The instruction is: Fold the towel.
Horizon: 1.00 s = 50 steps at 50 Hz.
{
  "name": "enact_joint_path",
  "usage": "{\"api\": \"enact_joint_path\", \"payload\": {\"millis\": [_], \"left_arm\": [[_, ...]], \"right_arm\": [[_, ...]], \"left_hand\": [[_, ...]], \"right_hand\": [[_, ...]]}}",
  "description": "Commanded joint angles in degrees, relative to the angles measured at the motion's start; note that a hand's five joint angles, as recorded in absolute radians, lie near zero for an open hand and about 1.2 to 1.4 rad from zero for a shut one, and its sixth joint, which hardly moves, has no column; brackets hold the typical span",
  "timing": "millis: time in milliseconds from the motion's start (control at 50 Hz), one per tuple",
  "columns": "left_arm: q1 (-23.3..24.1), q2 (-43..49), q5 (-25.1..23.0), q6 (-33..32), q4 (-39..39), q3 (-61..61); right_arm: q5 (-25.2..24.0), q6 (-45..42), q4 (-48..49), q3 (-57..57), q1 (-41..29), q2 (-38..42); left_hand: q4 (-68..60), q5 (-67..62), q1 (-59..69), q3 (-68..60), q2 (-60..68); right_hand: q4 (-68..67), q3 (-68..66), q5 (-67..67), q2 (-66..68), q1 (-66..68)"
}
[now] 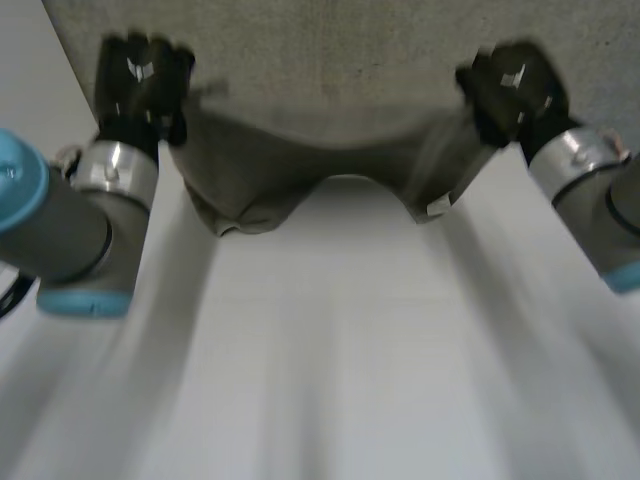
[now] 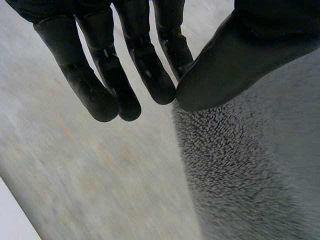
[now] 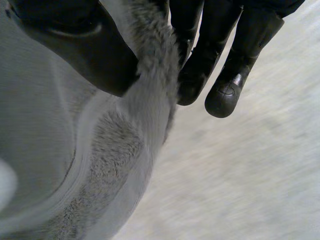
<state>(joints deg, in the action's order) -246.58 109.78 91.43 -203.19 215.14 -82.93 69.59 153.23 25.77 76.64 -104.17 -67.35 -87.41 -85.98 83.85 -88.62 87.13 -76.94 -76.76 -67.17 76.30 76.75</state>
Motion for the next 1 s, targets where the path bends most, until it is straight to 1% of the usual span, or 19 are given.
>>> {"api": "enact_joint_path", "payload": {"millis": [20, 80, 180, 380, 420, 440, 480, 500, 520, 540, 580, 660, 700, 720, 760, 780, 840, 940, 1000], "left_arm": [[0.23, -4.31, -0.72, -5.64, -3.68, -18.94], [1.63, -4.75, -0.72, -8.54, -4.12, -25.09], [9.0, -5.28, -0.11, -11.17, -5.52, -31.23], [12.09, -8.36, -0.11, -10.56, -15.98, -32.65], [12.79, -8.27, -0.37, -10.56, -16.6, -32.04], [12.8, -8.27, -0.37, -10.56, -16.6, -32.03], [12.71, -8.01, -0.46, -10.56, -16.16, -31.07], [12.71, -8.01, -0.46, -10.56, -16.16, -31.07], [12.27, -7.83, -0.46, -10.56, -15.72, -30.11], [12.27, -7.83, -0.46, -10.56, -15.72, -30.1], [11.31, -7.65, -0.55, -10.82, -14.76, -27.65], [8.67, -7.65, -1.51, -10.91, -14.75, -24.65], [5.08, -7.39, -5.88, -11.0, -15.28, -21.41], [5.06, -7.39, -5.91, -11.0, -15.28, -21.4], [2.17, -6.61, -12.64, -10.74, -15.8, -18.08], [2.16, -6.6, -12.68, -10.74, -15.81, -18.06], [1.28, -3.54, -17.4, -10.47, -17.9, -14.39], [1.55, 2.98, -18.04, -9.95, -23.1, -7.86], [1.81, 8.85, -18.04, -6.8, -28.1, -2.43]], "right_arm": [[-5.17, -3.36, -19.24, 10.52, 0.55, -1.55], [-4.9, -6.0, -22.07, 14.31, 0.63, -1.73], [-3.68, -7.42, -22.16, 18.88, 0.72, -4.26], [0.54, -7.86, -19.0, 22.41, 1.6, -7.0], [0.55, -7.86, -18.74, 22.41, 1.6, -6.83], [0.55, -7.86, -18.3, 22.41, 1.51, -6.48], [0.55, -7.86, -17.77, 22.5, 1.51, -6.39], [0.63, -7.86, -17.33, 22.5, 1.51, -6.3], [0.63, -7.86, -17.33, 22.5, 1.51, -6.3], [0.63, -7.86, -17.24, 22.59, 1.6, -6.21], [0.63, -7.86, -17.15, 22.68, 1.6, -6.12], [0.55, -7.86, -16.63, 23.11, 1.69, -5.86], [0.55, -7.86, -16.36, 23.38, 1.69, -5.86], [0.55, -7.86, -16.1, 23.55, 1.69, -5.68], [0.55, -7.86, -16.01, 23.55, 1.6, -5.33], [0.46, -7.86, -16.01, 23.64, 1.51, -5.07], [0.28, -7.86, -16.01, 23.82, 1.25, -4.98], [0.28, -7.95, -16.01, 23.82, 0.99, -3.75], [0.28, -7.95, -16.01, 23.82, 0.9, -3.14]], "left_hand": [[7.41, 15.98, -3.85, 8.62, -7.13], [7.41, 15.98, -3.85, 8.62, -7.13], [7.41, 15.98, -3.85, 8.62, -7.13], [8.4, 16.97, -4.84, 9.61, -8.12], [24.28, 32.85, -20.72, 25.49, -24.0], [24.38, 32.95, -20.82, 25.59, -24.1], [49.3, 57.87, -45.74, 50.51, -49.02], [49.44, 58.01, -45.88, 50.65, -49.16], [60.93, 69.5, -57.37, 62.14, -60.65], [61.05, 69.62, -57.49, 62.26, -60.77], [73.45, 82.02, -69.89, 74.66, -73.17], [75.18, 83.75, -71.62, 76.39, -74.9], [74.85, 83.41, -71.28, 76.06, -74.57], [74.84, 83.41, -71.28, 76.05, -74.56], [73.67, 82.24, -70.11, 74.88, -73.39], [73.67, 82.23, -70.1, 74.87, -73.39], [72.66, 81.23, -69.1, 73.87, -72.38], [70.97, 79.54, -67.41, 72.18, -70.7], [70.97, 79.54, -67.41, 72.18, -70.7]], "right_hand": [[-3.06, -3.24, -2.83, 3.7, 3.25], [-3.06, -3.24, -2.83, 3.7, 3.25], [-3.06, -3.24, -2.83, 3.7, 3.25], [-3.06, -3.24, -2.83, 3.7, 3.25], [-3.06, -3.24, -2.83, 3.7, 3.25], [-3.06, -3.24, -2.83, 3.7, 3.25], [-3.06, -3.24, -2.83, 3.7, 3.25], [-3.06, -3.24, -2.83, 3.7, 3.25], [-3.06, -3.24, -2.83, 3.7, 3.25], [-3.06, -3.24, -2.83, 3.7, 3.25], [-3.06, -3.24, -2.83, 3.7, 3.25], [-3.06, -3.24, -2.83, 3.7, 3.25], [-3.06, -3.24, -2.83, 3.7, 3.25], [-3.06, -3.24, -2.83, 3.7, 3.25], [-3.06, -3.24, -2.83, 3.7, 3.25], [-3.06, -3.24, -2.83, 3.7, 3.25], [-3.06, -3.24, -2.83, 3.7, 3.25], [-3.06, -3.24, -2.83, 3.7, 3.25], [-3.06, -3.24, -2.83, 3.7, 3.25]]}}
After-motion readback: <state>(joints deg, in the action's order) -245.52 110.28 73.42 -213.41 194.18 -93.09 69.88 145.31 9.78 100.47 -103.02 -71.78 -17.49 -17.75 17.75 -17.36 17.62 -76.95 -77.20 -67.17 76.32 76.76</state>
